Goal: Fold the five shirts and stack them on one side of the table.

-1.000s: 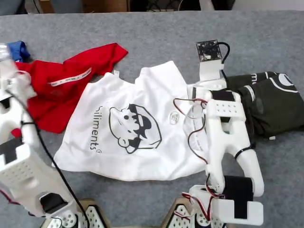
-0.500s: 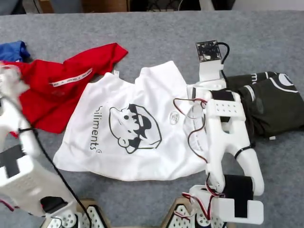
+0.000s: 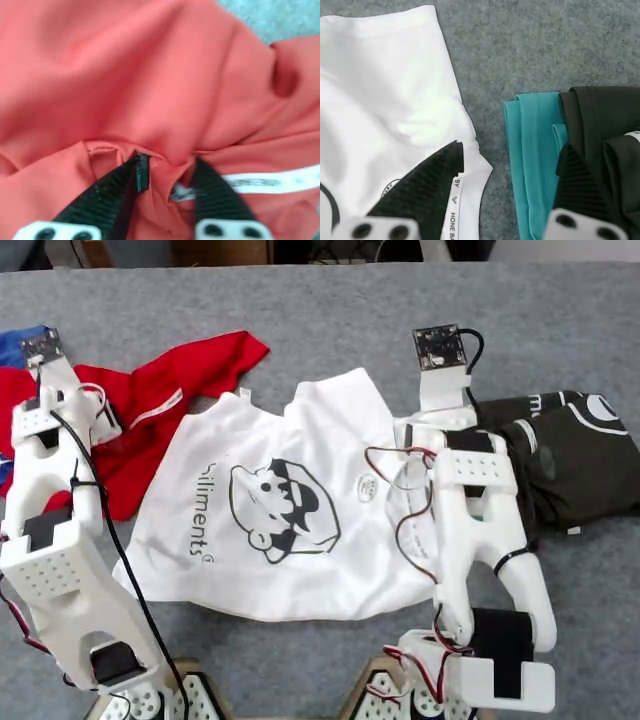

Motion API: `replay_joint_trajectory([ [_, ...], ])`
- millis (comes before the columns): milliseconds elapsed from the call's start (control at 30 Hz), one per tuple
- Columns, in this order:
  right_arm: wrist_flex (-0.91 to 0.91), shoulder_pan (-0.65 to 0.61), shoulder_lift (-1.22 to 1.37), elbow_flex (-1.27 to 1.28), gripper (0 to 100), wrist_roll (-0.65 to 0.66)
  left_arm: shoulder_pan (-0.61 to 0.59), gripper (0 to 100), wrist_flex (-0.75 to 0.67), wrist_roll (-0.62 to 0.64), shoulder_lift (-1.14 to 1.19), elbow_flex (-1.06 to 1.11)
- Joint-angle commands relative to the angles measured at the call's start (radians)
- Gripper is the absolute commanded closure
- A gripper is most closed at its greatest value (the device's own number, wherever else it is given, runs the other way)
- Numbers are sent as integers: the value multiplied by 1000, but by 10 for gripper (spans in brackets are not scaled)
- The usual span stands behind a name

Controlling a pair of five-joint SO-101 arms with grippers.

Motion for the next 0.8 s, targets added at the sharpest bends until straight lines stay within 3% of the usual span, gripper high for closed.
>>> replay_joint_trajectory([
  [0,-20,-3,-5,-25,684,-8,-110,966,48,8,-12,-94],
  [167,-23,-9,-5,-2,707,-8,-271,971,66,140,-14,-245],
  [400,-135,-9,-5,51,959,-3,-438,971,137,342,-5,-475],
  [600,-158,-9,-5,59,936,-8,-498,965,135,445,-5,-581],
  [767,-158,-5,-5,54,912,-5,-527,852,133,571,-12,-674],
])
